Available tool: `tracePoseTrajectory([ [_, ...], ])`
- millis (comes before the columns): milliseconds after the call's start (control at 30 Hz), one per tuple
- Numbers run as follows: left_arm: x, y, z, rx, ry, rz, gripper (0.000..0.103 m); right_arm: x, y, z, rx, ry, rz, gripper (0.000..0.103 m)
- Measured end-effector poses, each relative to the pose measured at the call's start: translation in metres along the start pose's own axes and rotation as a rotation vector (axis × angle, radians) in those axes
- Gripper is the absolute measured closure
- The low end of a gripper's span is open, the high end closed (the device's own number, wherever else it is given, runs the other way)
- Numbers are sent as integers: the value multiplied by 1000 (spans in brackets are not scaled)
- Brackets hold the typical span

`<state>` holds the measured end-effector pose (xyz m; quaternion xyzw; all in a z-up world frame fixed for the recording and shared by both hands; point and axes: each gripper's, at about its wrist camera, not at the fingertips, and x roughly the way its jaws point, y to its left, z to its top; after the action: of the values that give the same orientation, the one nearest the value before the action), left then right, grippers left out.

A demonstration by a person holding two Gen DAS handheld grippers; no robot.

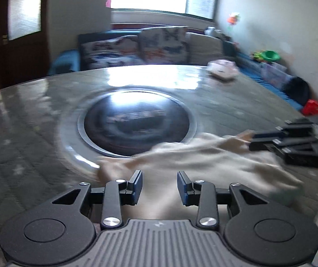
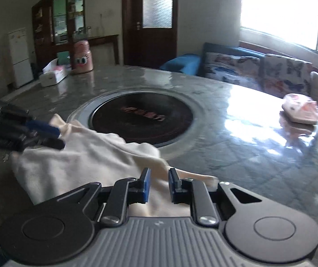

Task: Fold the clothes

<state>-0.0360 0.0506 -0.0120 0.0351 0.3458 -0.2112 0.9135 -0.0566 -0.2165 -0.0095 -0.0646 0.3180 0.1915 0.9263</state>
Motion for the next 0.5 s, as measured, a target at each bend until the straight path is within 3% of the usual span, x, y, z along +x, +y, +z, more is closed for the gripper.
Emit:
tracePoseTrajectory([
  [167,6,33,-1,-66,16,58,66,23,7,3,15,27,31,87],
  [300,-8,45,-7,-87,-7,67,64,31,-2,1,54,64,-11,87],
  [500,-29,60,-16,-117,-40,73,63,13,0,1,48,28,7,86],
])
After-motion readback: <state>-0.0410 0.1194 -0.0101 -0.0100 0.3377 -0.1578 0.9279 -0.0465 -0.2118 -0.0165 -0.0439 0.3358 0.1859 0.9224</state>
